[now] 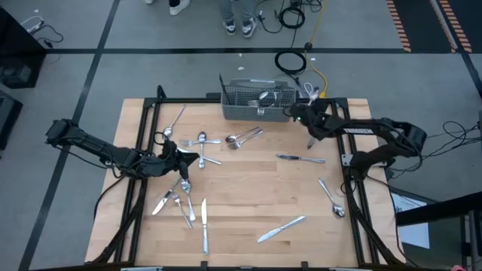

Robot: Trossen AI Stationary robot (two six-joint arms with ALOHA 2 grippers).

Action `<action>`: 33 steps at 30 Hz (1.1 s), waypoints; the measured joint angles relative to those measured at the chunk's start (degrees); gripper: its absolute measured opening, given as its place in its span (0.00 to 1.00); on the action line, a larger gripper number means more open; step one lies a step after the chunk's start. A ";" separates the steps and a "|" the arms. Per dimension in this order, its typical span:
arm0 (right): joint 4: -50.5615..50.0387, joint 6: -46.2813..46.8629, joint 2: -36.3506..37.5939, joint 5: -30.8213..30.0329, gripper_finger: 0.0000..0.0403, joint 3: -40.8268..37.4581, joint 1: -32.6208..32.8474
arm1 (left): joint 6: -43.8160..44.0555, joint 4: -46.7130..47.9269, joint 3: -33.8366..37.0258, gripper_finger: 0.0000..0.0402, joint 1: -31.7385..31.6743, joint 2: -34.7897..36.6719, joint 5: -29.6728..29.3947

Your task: Sort silverware

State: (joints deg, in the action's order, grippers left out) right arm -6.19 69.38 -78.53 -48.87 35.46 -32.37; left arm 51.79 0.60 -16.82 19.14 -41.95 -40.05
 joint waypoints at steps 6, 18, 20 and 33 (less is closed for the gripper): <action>2.55 -8.92 9.02 -10.54 0.01 0.02 1.78 | 0.00 0.00 0.00 0.12 0.00 0.00 -0.17; 50.06 -61.30 9.41 6.51 0.00 3.58 4.05 | 0.04 -0.04 0.00 0.12 0.00 0.00 -5.21; 49.97 -63.46 6.71 11.05 0.00 6.17 3.95 | 0.03 -0.04 0.00 0.12 0.00 0.00 -5.73; 70.98 -69.73 -19.53 44.50 0.00 22.50 4.72 | -1.85 0.57 0.00 0.12 0.00 -0.01 -7.99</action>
State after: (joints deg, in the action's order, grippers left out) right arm 64.80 -0.35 -98.06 -4.37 57.96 -27.64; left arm 49.94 1.17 -16.82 19.14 -41.96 -48.04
